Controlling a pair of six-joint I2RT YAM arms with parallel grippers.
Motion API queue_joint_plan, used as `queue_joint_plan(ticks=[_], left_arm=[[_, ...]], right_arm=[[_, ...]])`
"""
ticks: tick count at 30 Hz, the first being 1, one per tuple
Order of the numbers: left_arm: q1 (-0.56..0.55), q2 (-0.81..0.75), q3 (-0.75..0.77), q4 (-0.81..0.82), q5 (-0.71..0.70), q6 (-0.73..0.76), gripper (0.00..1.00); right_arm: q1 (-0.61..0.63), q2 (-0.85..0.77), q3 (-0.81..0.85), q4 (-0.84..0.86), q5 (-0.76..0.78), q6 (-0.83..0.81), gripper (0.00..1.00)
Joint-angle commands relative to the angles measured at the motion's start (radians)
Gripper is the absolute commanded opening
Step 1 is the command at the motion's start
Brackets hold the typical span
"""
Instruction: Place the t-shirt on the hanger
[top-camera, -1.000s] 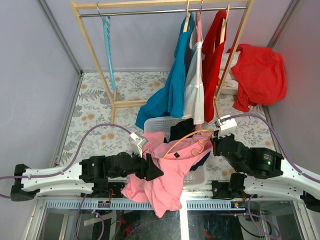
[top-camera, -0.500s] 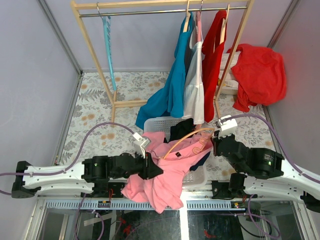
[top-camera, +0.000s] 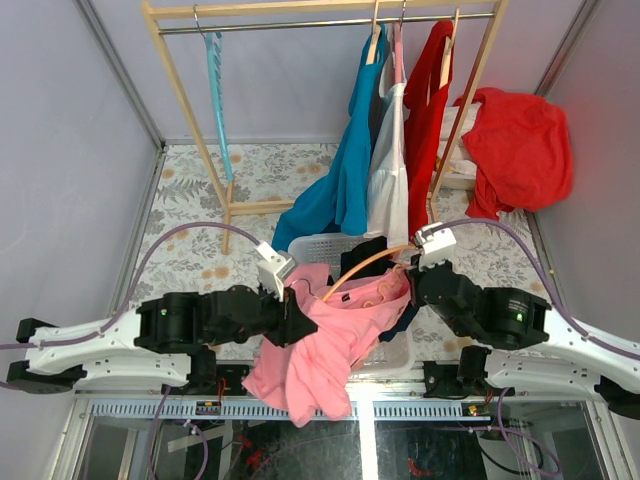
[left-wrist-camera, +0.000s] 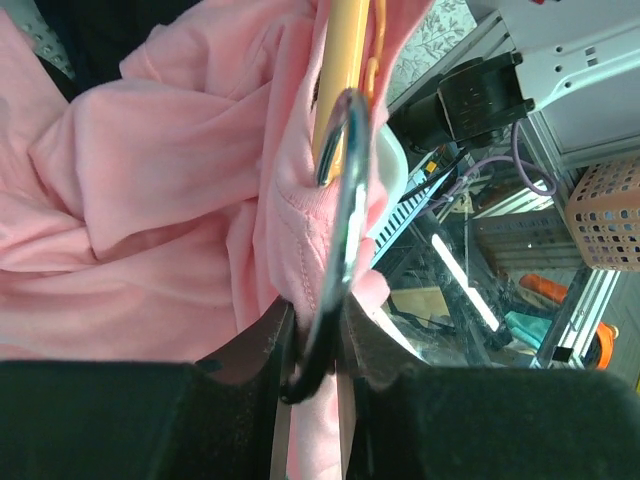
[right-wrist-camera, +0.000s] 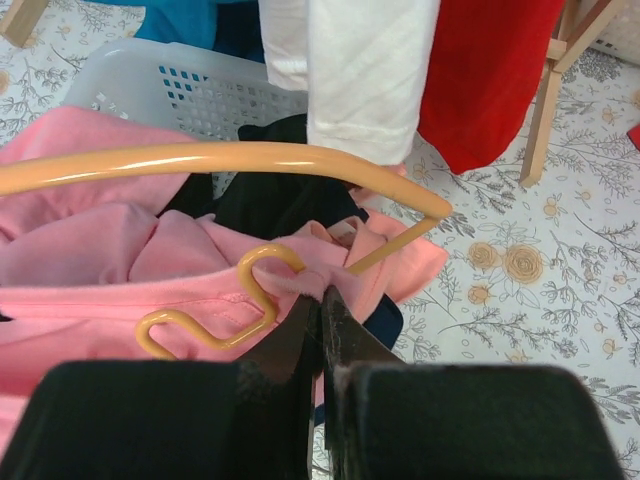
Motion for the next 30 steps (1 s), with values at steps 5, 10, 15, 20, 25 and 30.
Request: queue_joint_plan(ticks=[5, 10, 15, 20, 25, 30], left_arm=[[0.001, -0.088, 0.122, -0.147, -0.048, 0.064, 0.01], [0.000, -0.144, 0.117, -0.151, -0.080, 0.062, 0.02], [0.000, -0.178, 0.103, -0.128, -0.070, 0.077, 0.02], [0.000, -0.177, 0.116, -0.136, -0.029, 0.103, 0.02], [0.000, -0.152, 0.132, -0.181, 0.026, 0.119, 0.02], [0.000, -0.126, 0.134, -0.201, 0.078, 0.133, 0.01]], right_arm=[[-0.008, 0.048, 0.072, 0.044, 0.009, 0.010, 0.00], [-0.007, 0.047, 0.029, 0.064, -0.024, 0.049, 0.00], [-0.008, 0.046, -0.027, 0.092, -0.052, 0.084, 0.00], [-0.014, 0.052, -0.038, 0.080, -0.040, 0.098, 0.00], [-0.037, 0.043, -0.022, 0.037, -0.007, 0.092, 0.00], [-0.061, 0.052, 0.006, 0.006, 0.021, 0.069, 0.00]])
